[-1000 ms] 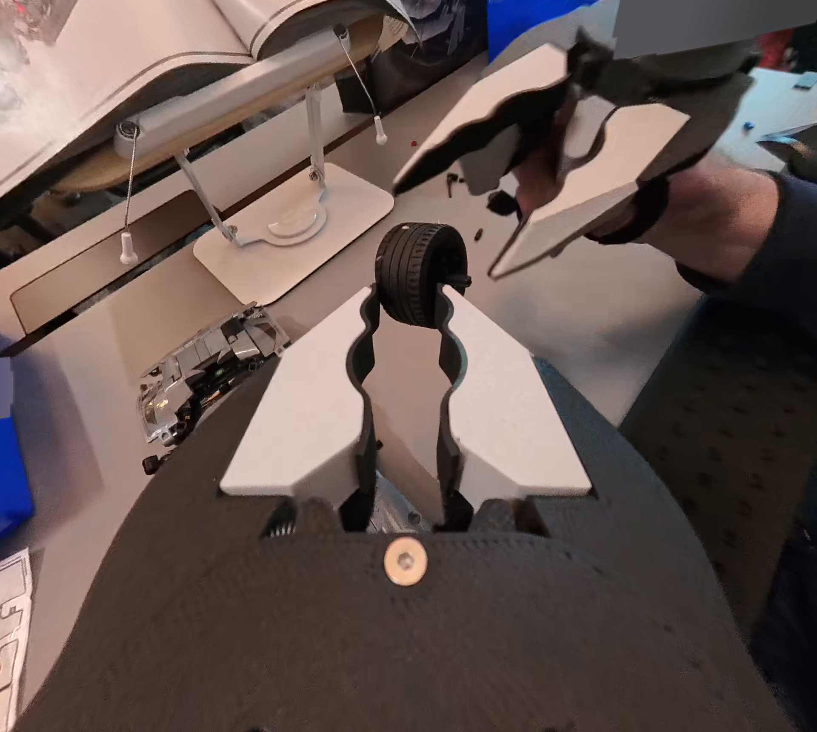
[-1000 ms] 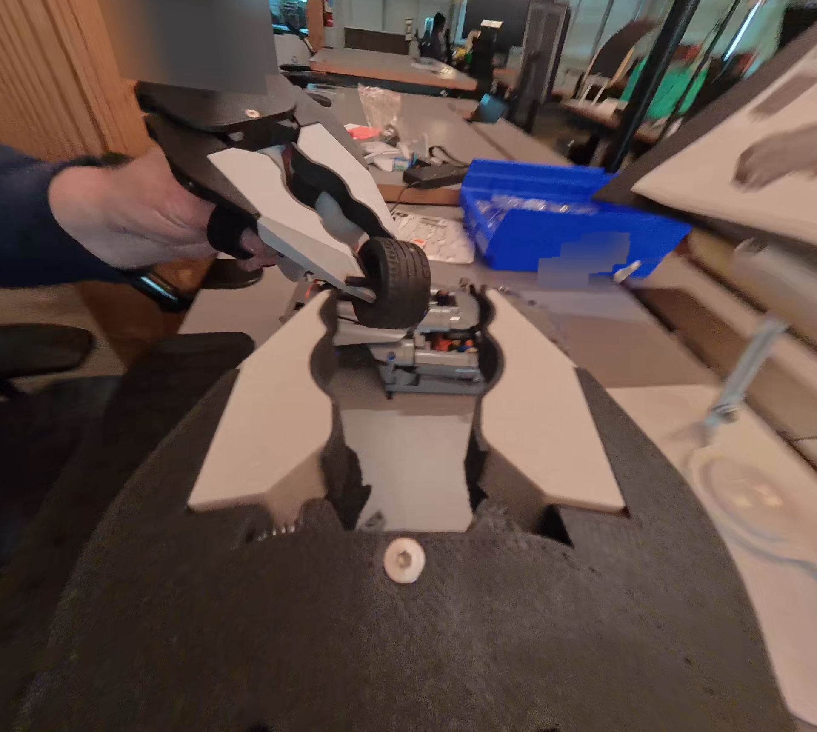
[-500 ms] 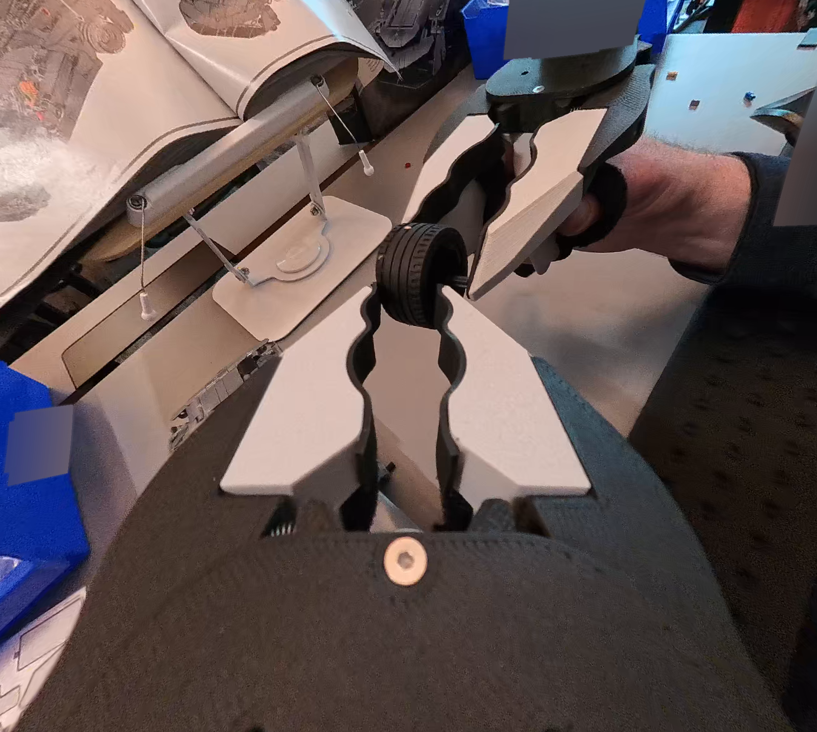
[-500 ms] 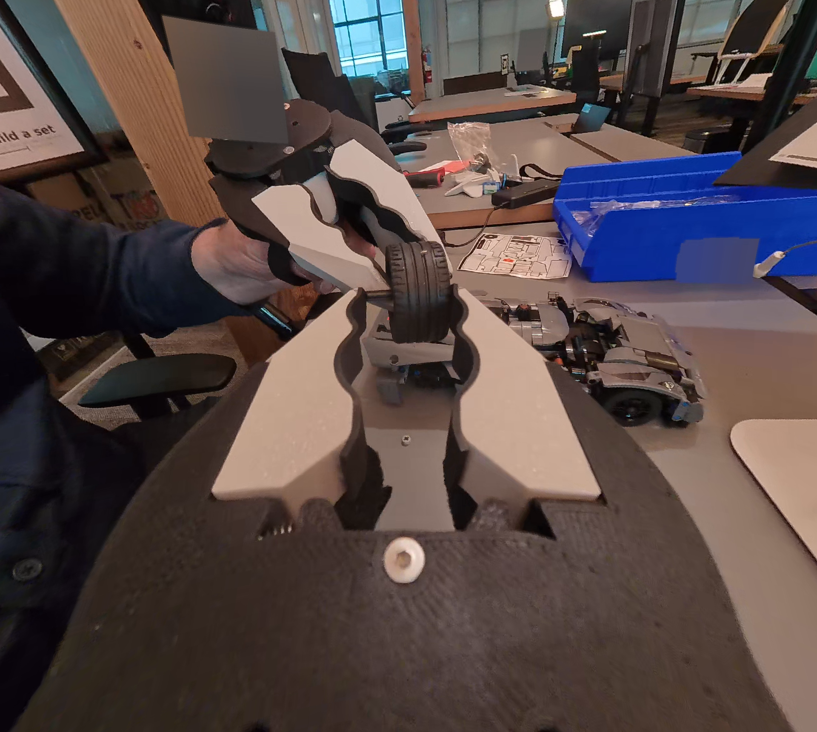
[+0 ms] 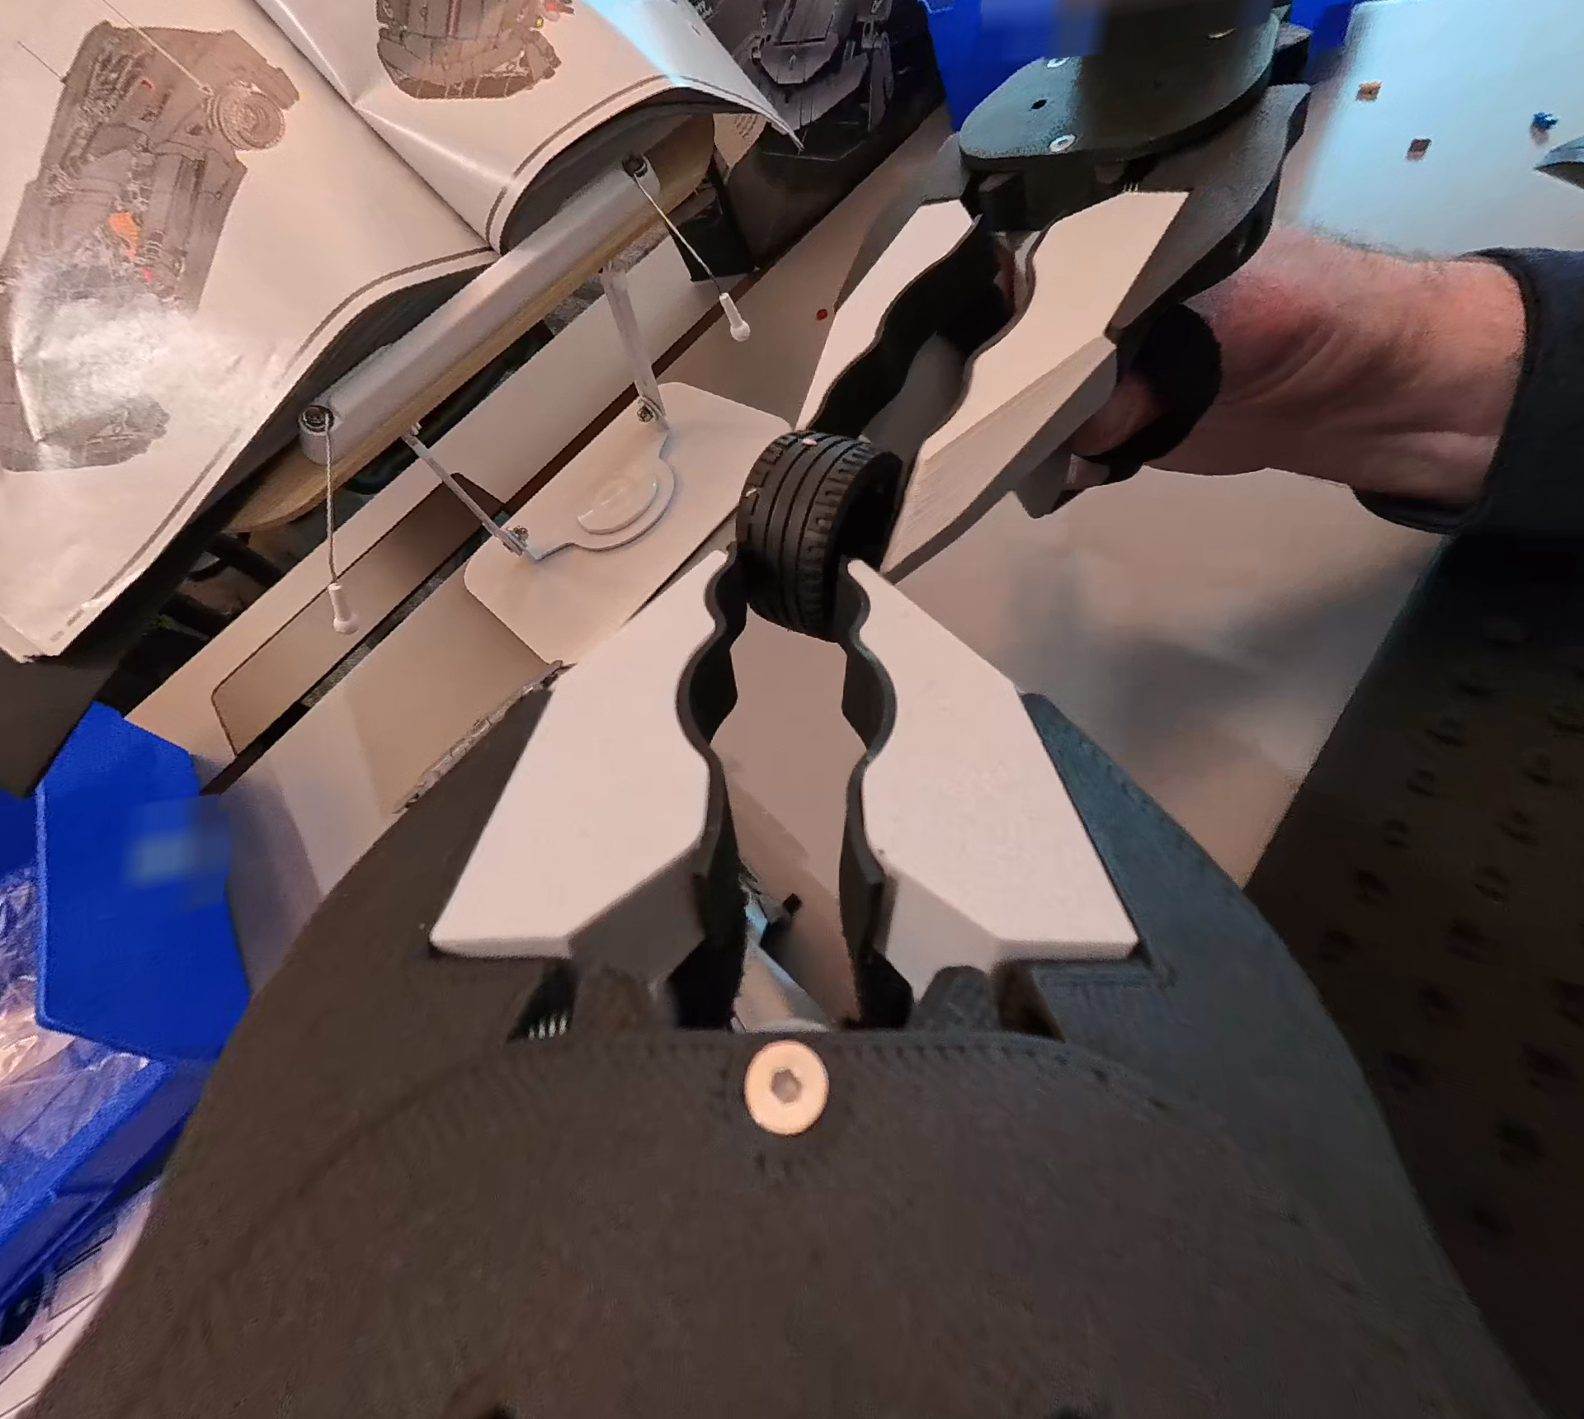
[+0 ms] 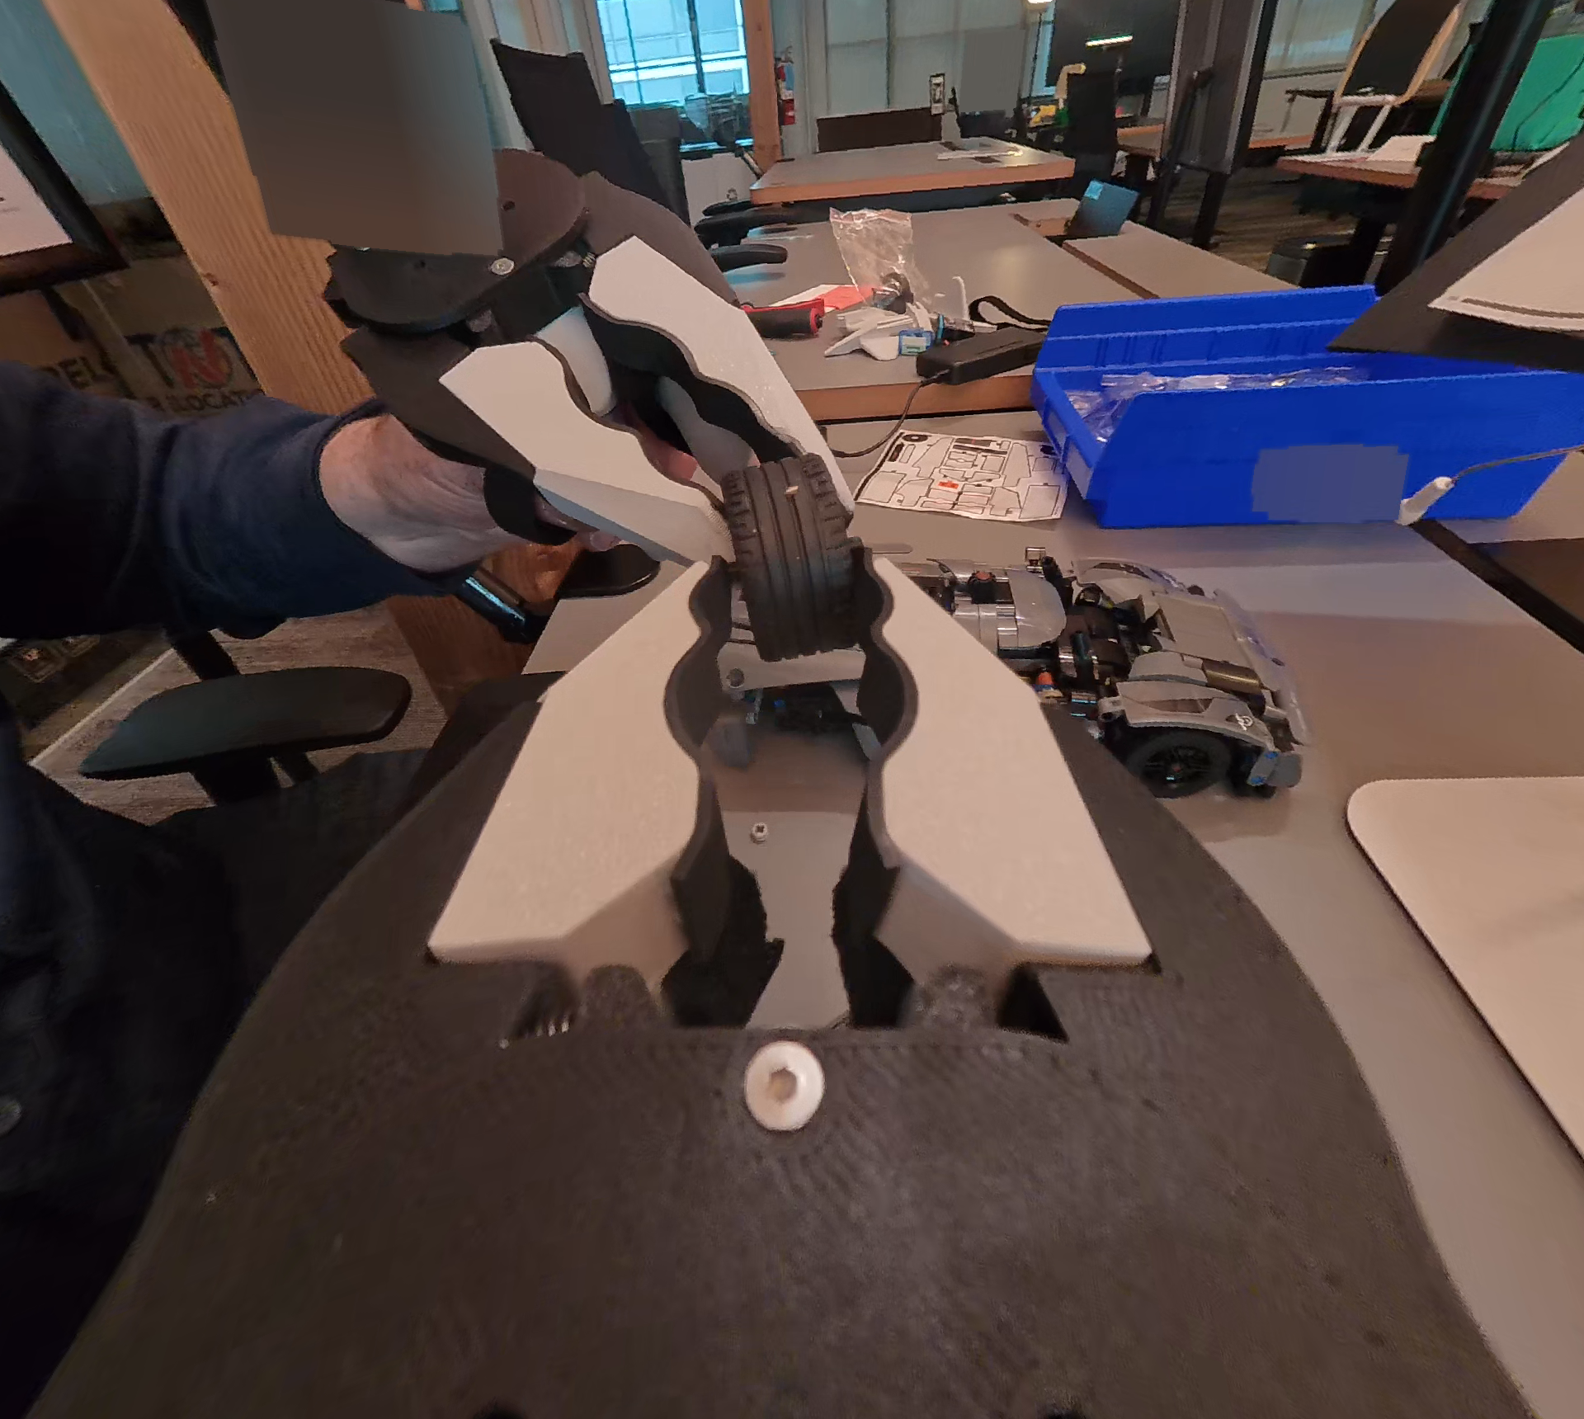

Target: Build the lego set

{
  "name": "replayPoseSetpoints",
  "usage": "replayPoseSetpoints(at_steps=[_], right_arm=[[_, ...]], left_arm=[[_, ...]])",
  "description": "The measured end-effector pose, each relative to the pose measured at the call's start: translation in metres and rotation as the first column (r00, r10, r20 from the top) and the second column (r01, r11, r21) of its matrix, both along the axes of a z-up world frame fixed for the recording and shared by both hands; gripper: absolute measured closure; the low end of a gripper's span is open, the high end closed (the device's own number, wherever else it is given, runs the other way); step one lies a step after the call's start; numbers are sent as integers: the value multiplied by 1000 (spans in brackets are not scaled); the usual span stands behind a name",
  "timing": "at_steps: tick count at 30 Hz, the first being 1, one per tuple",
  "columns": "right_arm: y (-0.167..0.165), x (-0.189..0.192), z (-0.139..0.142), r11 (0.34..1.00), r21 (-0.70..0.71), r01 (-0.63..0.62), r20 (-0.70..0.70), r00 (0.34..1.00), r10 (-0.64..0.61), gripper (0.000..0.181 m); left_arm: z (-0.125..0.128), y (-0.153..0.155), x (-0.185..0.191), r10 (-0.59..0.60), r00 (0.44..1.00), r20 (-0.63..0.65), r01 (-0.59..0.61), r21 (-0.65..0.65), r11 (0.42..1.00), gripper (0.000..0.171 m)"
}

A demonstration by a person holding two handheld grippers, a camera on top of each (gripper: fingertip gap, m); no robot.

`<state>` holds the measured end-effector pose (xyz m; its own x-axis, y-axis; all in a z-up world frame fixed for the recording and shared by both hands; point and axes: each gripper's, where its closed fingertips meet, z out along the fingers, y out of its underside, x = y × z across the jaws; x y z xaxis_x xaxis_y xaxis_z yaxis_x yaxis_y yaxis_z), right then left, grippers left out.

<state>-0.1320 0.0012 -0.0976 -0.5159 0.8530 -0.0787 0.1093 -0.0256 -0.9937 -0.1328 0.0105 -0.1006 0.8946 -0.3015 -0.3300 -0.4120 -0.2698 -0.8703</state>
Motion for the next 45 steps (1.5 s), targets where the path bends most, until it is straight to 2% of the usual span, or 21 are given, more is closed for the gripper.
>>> replayPoseSetpoints(at_steps=[3,6,9,18,25,26,28,31,34,38,42,45], right_arm=[[2,-2,-1,1000,15,25,3,1000,-25,159],[3,-2,4,999,-43,1,-10,1000,-2,157],[8,-1,4,999,24,46,-28,999,-46,156],[11,0,-1,1000,-30,5,10,1000,-5,156],[5,8,11,1000,0,-21,-66,998,21,158],[3,12,18,999,-22,-43,-102,994,41,156],[2,20,31,992,-80,-94,-157,984,80,149],[-1,24,36,988,-91,-123,-189,977,104,152],[-15,20,31,991,-29,-127,-172,978,120,154],[-33,20,32,991,48,-127,-202,970,134,165],[-35,24,39,991,55,-125,-237,962,134,173],[-38,29,41,987,64,-144,-248,956,156,177]], left_arm=[[1,1,-2,1,1000,16,-1,0,1000,157],[3,2,-3,-13,1000,14,13,-8,1000,155],[3,5,-2,-18,997,80,20,-27,999,153],[-3,7,-3,-24,987,160,35,-67,997,153],[6,2,1,-175,938,298,181,7,983,152],[10,0,1,-211,918,334,213,34,977,152],[22,-9,7,-333,833,442,322,104,941,152],[41,-27,14,-503,631,590,464,232,855,152],[44,-37,17,-568,470,676,545,284,789,153],[41,-45,26,-599,305,740,634,312,708,152],[41,-50,28,-606,190,772,676,345,651,153],[39,-51,36,-614,154,774,701,352,620,153]])
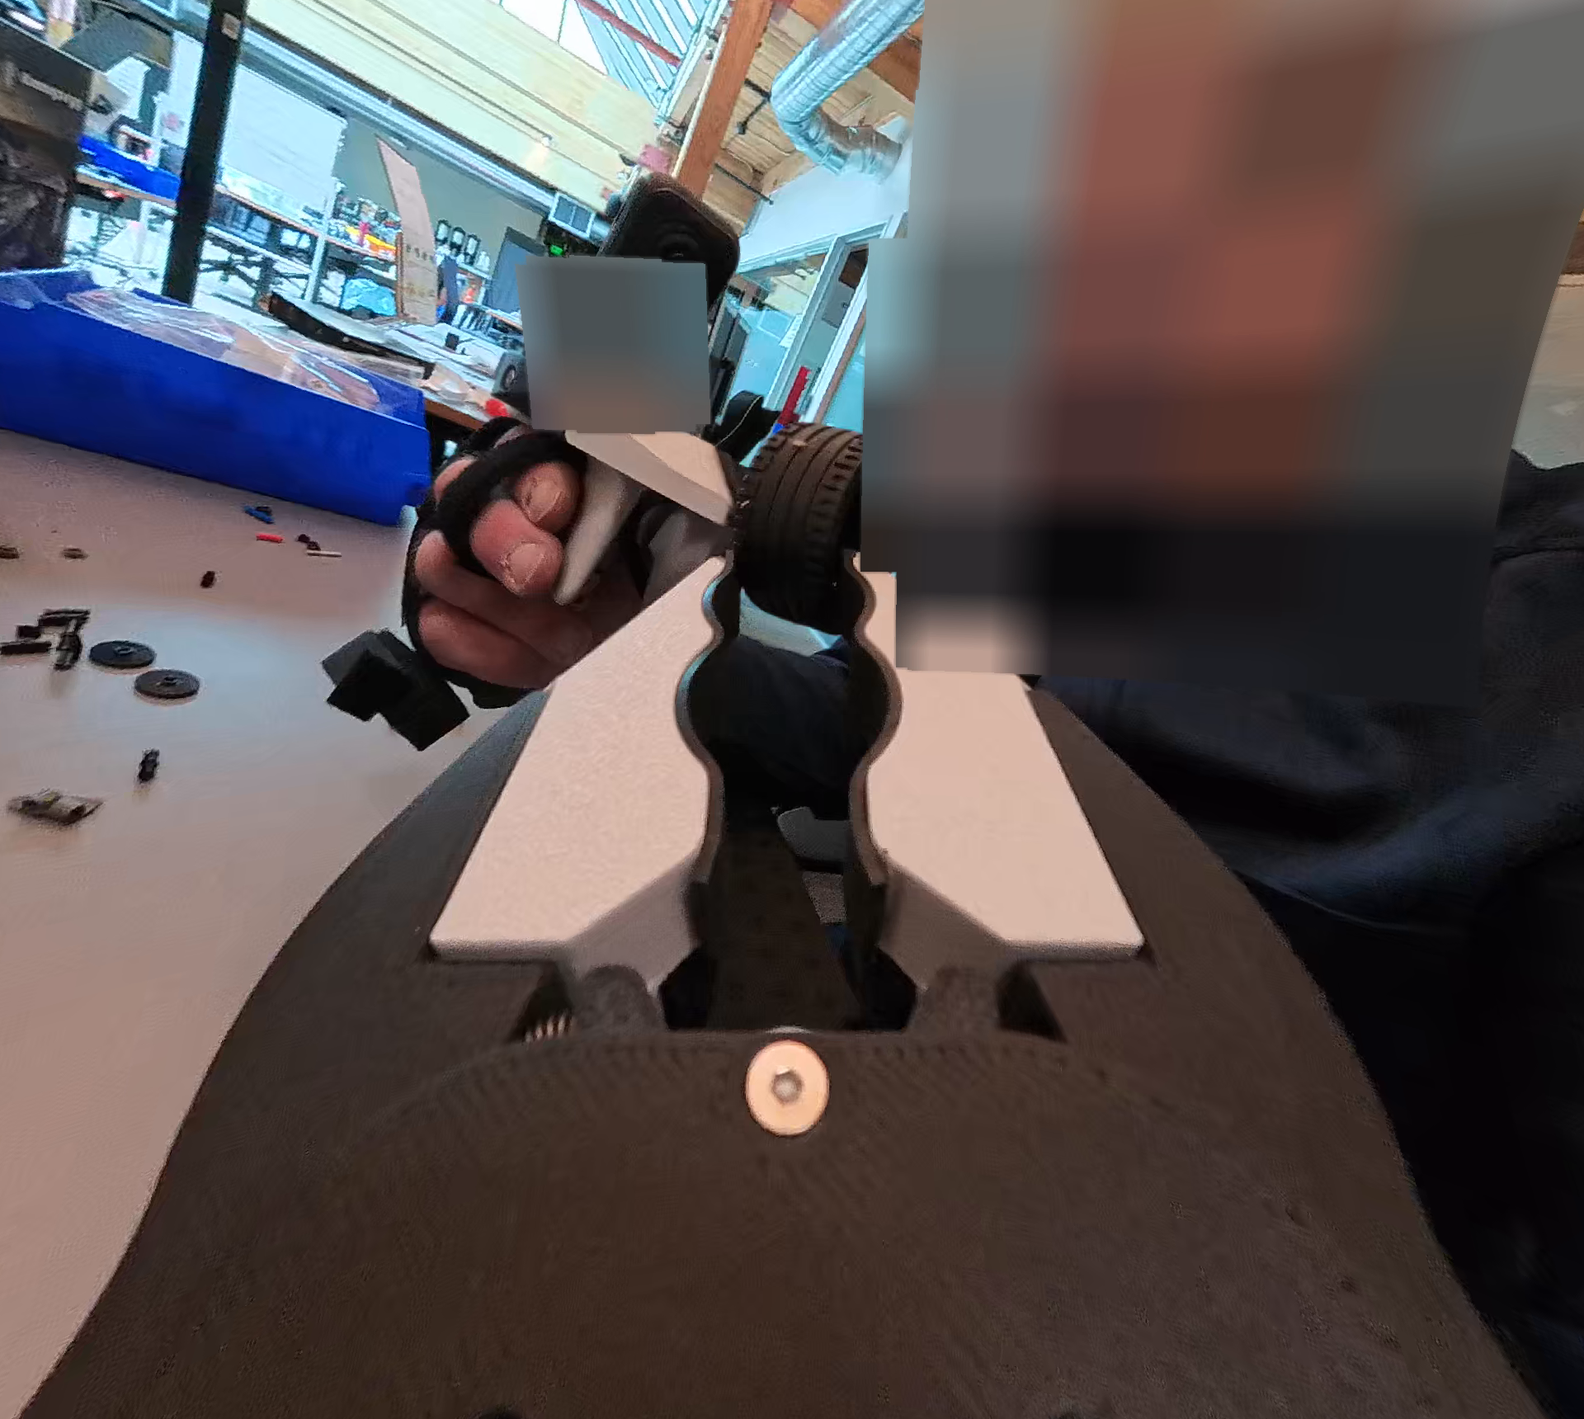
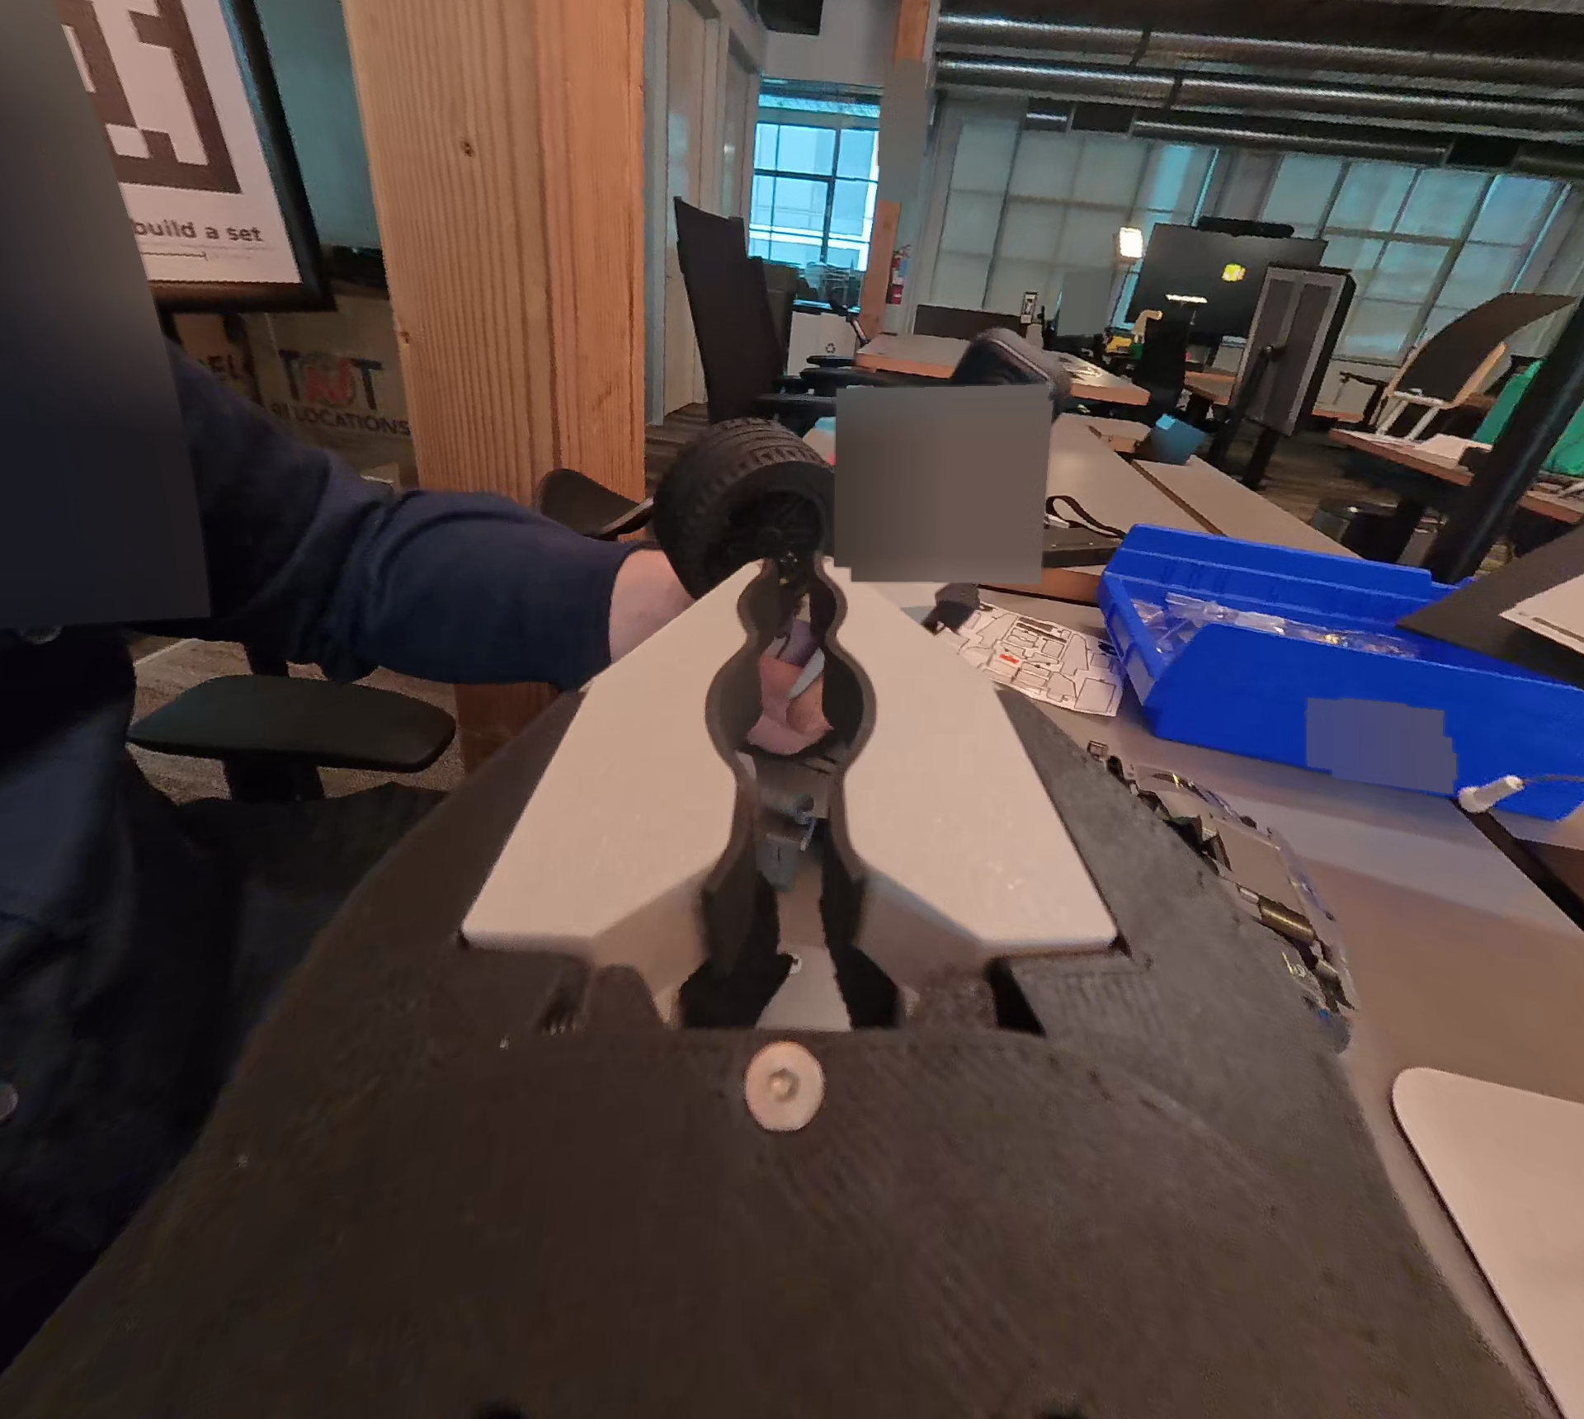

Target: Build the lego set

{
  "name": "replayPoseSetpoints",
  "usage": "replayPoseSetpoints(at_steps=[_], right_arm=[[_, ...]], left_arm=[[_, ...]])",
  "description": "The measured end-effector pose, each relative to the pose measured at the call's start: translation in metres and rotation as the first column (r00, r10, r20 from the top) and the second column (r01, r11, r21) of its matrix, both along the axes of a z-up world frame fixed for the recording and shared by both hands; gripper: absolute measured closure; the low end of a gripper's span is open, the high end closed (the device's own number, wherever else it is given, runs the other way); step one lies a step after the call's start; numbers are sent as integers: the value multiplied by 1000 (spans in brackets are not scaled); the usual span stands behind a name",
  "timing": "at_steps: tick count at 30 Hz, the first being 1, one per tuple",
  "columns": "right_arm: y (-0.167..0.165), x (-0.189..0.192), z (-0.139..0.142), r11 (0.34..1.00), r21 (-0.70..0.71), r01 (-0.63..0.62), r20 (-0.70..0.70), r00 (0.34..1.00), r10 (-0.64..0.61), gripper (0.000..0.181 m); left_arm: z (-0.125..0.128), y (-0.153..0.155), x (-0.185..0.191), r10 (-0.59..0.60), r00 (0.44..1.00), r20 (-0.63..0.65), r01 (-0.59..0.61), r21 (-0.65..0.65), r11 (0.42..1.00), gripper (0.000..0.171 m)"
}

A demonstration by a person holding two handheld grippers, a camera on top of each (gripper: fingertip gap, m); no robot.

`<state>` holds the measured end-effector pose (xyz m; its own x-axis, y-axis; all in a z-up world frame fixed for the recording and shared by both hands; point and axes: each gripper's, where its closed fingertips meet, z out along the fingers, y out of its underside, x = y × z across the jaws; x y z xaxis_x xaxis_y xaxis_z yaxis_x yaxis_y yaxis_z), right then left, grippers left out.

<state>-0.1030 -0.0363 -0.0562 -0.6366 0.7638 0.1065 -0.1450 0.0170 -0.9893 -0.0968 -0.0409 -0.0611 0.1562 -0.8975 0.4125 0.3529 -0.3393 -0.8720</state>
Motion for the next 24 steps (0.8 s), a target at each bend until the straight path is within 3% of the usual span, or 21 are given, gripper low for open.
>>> replayPoseSetpoints(at_steps=[7,12,17,24], right_arm=[[-1,6,7,1000,10,6,-35,999,-6,180],[9,2,5,997,23,79,-26,997,-79,181],[22,-3,2,986,47,161,-15,987,-160,181],[20,-3,1,994,-7,107,12,994,-107,181]], left_arm=[[2,1,5,-60,998,25,61,-26,998,152],[-7,20,-7,71,997,-4,-72,-86,994,145],[-8,28,-20,224,972,-65,-228,-57,972,141],[-7,31,-21,320,939,-122,-321,8,947,134]])
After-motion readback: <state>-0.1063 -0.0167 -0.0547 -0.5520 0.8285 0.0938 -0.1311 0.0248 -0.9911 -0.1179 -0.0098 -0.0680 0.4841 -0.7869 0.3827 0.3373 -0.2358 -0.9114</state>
